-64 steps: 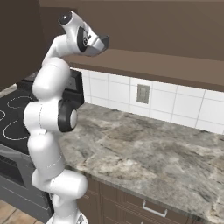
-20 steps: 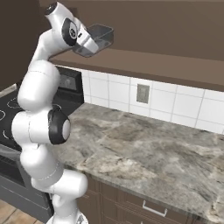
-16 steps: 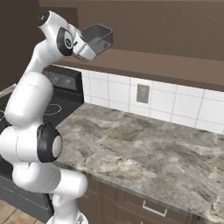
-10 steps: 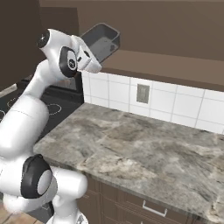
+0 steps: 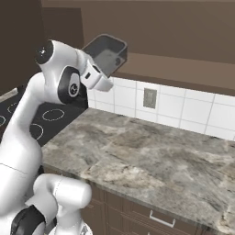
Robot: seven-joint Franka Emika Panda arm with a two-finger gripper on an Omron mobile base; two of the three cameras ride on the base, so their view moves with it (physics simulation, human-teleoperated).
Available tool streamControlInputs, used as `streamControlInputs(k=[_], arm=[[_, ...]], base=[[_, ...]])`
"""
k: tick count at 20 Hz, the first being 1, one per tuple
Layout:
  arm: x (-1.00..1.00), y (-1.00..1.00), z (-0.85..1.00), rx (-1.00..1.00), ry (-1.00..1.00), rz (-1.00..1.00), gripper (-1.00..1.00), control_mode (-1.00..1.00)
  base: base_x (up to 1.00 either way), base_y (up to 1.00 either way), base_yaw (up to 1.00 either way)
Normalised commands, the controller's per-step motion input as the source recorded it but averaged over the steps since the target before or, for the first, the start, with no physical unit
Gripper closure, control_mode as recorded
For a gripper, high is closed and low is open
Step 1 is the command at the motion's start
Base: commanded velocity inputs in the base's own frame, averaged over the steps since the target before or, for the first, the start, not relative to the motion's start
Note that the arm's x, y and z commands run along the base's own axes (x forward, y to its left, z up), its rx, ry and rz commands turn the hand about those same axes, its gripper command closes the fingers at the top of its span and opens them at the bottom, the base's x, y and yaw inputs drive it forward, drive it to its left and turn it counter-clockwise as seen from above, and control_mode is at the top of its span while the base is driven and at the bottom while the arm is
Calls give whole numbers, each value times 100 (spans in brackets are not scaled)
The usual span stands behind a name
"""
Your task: Retrieve the tupperware and aluminum foil from the cabinet and place them on the dining counter near the plate with garlic and bell pepper to prepare for storing leftovers.
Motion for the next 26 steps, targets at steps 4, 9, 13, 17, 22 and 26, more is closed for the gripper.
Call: streamControlInputs(k=[4,9,13,17,22,26], arm=[[-100,5,-10,-19,32,20,100,-100],[-100,3,-22,-15,23,21,100,-100],[-100,0,-14,-12,24,21,100,-100],[0,0,0,0,0,0,100,100],[0,0,0,0,0,0,100,100],[0,0,0,0,0,0,100,100]], base=[[0,0,0],[0,0,0],[0,0,0],[-100,2,27],[-100,33,46],[-100,83,57]])
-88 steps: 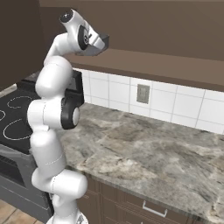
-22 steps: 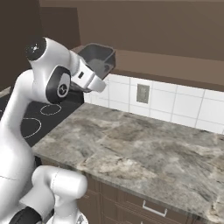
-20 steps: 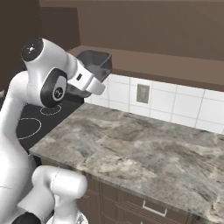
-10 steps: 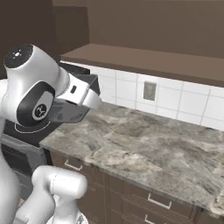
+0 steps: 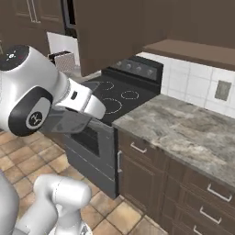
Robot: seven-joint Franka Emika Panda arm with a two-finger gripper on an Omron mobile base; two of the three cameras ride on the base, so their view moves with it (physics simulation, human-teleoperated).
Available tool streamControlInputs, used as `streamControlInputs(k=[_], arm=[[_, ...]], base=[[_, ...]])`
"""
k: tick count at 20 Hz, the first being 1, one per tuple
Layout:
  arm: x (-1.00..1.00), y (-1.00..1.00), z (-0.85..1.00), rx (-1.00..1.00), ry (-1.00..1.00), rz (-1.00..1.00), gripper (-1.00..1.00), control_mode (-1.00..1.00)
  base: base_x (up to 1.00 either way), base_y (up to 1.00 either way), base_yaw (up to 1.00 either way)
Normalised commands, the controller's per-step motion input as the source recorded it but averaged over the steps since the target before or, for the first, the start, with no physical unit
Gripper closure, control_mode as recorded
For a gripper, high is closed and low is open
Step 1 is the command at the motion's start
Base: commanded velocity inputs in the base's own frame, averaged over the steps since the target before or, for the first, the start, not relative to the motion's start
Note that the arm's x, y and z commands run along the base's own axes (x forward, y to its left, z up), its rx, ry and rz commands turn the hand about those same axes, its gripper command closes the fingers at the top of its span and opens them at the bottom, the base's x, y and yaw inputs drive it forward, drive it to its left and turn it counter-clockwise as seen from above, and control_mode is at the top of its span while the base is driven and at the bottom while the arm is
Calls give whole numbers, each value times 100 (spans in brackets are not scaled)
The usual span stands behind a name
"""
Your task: Retrieve the tupperware and aluminum foil from the cabinet and place them on the dining counter near the plate with garlic and bell pepper to prepare for storing leftovers.
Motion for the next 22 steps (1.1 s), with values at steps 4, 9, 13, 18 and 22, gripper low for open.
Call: streamControlInputs(k=[4,9,13,18,22], arm=[[0,0,0,0,0,0,100,100],[0,0,0,0,0,0,100,100],[0,0,0,0,0,0,100,100],[0,0,0,0,0,0,100,100],[0,0,0,0,0,0,100,100]], base=[[-88,100,70],[-37,100,75],[-1,100,69],[7,100,59],[20,100,52]])
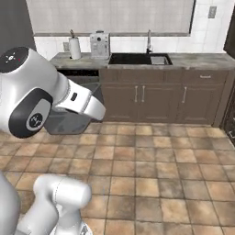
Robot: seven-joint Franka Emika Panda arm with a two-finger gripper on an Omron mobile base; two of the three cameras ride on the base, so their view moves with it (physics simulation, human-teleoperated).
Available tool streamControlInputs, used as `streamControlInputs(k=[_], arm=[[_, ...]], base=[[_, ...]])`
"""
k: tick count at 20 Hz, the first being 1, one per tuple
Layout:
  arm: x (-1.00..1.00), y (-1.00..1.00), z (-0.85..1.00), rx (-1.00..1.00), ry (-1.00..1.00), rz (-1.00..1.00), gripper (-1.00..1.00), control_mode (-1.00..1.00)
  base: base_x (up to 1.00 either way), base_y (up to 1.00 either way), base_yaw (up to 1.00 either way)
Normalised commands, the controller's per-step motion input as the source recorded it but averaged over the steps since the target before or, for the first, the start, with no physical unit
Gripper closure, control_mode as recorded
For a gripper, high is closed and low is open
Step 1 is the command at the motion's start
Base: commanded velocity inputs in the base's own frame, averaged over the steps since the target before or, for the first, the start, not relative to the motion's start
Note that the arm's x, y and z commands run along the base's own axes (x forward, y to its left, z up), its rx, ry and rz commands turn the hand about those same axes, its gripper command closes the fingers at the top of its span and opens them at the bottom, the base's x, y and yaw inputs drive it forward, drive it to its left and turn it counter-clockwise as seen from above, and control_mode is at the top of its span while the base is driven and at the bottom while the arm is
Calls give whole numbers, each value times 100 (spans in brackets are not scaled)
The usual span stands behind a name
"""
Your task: Retrieve the tupperware and aluminum foil from the cabinet and place them on the dining counter near the plate with garlic and bell pepper to prepare for storing leftovers.
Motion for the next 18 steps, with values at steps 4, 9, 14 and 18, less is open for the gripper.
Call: streamControlInputs(k=[4,9,14,18], arm=[[0,0,0,0,0,0,100,100],[0,0,0,0,0,0,100,100],[0,0,0,0,0,0,100,100],[0,0,0,0,0,0,100,100]], base=[[24,100,49],[36,100,43],[73,100,31],[100,100,26]])
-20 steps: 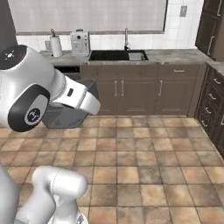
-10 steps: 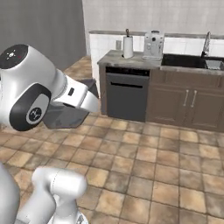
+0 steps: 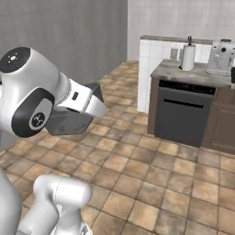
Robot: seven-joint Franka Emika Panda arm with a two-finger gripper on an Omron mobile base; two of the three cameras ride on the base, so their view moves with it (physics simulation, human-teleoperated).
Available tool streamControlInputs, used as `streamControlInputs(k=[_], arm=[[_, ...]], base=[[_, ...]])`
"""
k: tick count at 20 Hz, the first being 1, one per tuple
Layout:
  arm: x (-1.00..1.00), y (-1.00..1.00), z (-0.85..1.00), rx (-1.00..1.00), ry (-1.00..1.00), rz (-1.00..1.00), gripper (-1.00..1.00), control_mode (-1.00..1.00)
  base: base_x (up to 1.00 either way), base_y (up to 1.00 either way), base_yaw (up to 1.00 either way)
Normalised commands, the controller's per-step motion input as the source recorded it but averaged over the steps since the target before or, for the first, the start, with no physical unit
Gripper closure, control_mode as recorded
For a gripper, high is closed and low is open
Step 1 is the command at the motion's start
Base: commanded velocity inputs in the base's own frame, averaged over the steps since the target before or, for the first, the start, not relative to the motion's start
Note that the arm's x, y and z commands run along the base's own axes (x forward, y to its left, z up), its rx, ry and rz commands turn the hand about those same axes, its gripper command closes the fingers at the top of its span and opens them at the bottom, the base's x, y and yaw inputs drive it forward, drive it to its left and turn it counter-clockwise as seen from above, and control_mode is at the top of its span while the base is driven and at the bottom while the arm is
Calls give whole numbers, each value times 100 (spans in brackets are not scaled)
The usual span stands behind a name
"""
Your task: Retrieve the tupperware and aluminum foil from the cabinet and place them on the dining counter near the plate with garlic and bell pepper to prepare for storing leftovers.
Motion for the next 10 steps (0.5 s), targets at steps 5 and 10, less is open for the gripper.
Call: streamControlInputs(k=[5,10], arm=[[0,0,0,0,0,0,100,100],[0,0,0,0,0,0,100,100]], base=[[100,85,13],[100,73,7]])
